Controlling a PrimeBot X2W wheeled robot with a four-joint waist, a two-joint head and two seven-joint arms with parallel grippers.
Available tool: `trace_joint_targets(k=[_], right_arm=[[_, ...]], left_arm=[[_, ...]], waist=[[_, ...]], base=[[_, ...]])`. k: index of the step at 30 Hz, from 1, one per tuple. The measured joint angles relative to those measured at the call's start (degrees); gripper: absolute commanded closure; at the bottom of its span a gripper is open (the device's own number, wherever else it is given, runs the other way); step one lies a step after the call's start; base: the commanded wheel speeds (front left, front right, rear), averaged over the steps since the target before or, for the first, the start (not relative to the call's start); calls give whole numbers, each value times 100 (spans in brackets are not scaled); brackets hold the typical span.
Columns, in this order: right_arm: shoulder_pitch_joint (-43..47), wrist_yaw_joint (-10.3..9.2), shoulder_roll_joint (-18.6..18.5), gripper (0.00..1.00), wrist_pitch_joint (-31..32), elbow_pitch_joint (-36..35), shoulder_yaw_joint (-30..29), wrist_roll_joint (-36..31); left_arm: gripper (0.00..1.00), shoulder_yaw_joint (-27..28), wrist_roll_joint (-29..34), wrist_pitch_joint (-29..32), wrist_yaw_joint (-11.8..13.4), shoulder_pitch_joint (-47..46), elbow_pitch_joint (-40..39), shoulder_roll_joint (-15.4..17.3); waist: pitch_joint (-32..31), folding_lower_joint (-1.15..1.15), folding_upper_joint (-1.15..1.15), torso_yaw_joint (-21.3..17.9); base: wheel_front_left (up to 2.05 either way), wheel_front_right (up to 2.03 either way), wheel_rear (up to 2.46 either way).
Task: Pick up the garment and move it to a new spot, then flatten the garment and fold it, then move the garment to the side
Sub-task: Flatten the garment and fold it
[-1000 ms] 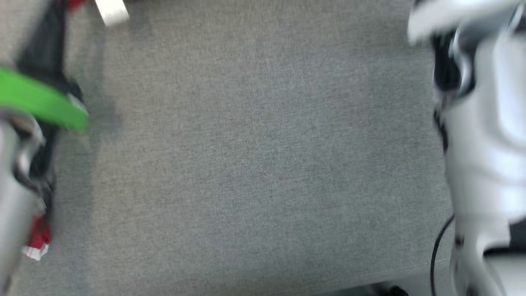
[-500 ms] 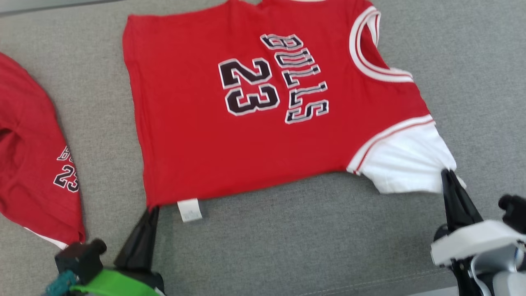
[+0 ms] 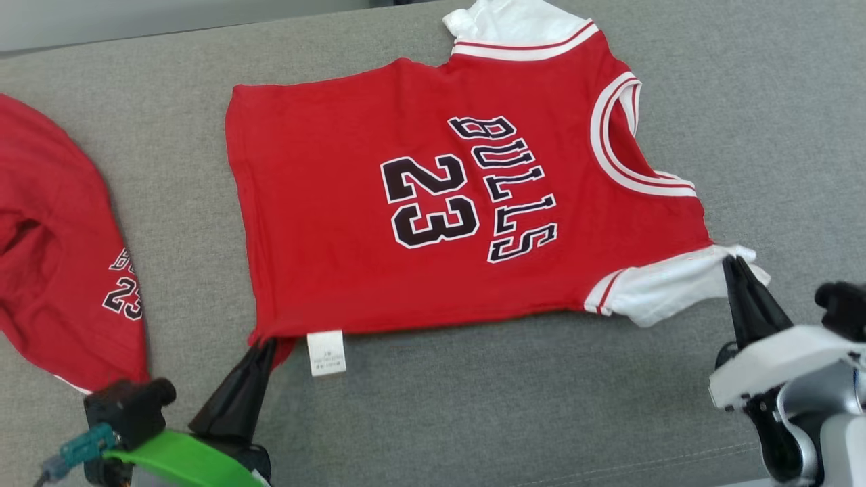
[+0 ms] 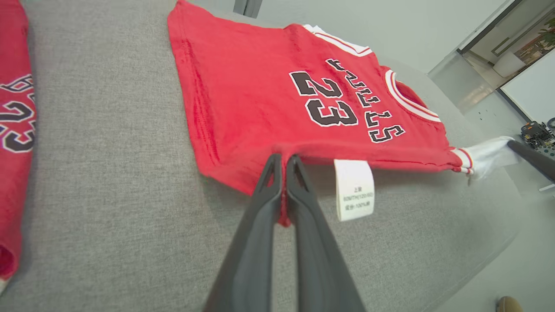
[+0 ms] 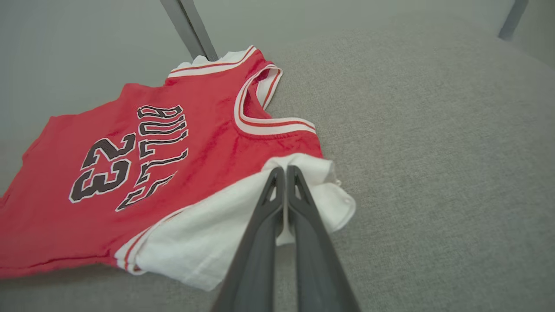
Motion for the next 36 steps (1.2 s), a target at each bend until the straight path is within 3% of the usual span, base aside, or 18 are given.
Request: trace_joint_targets(k=[9, 21, 22, 23, 24, 30, 36], right_arm=[[-1438, 0, -205, 100, 943, 581, 180, -622], [-2648, -1, -436, 100, 1136, 1414, 410, -810], [-2741, 0, -433, 73, 1072, 1494, 428, -814], [-2809, -1, -439, 0, 1003, 1555, 456, -821], [-2854, 0, -436, 0, 993, 1615, 461, -820], [-2806, 0, -410, 0, 397, 1553, 296, -845], [-2023, 0, -534, 0, 470, 1200, 116, -882]], left_arm=[[100, -112, -170, 1017, -211, -1250, 497, 49], [97, -246, -260, 1595, -436, -2381, 1486, -246], [74, -249, -265, 1612, -442, -2422, 1550, -274], [50, -247, -266, 1603, -450, -2469, 1608, -299], [0, -250, -253, 1590, -449, -2515, 1661, -312], [0, -123, -213, 1280, -315, -2416, 1617, -357], [0, -157, -263, 1022, -77, -1703, 1132, -430]], waist=[[154, 0, 0, 169], [615, 0, 0, 309], [649, 0, 0, 315], [676, 0, 0, 321], [691, 0, 0, 328], [637, 0, 0, 341], [605, 0, 0, 316]], base=[[0, 0, 0], [0, 0, 0], [0, 0, 0], [0, 0, 0], [0, 0, 0], [0, 0, 0], [0, 0, 0]])
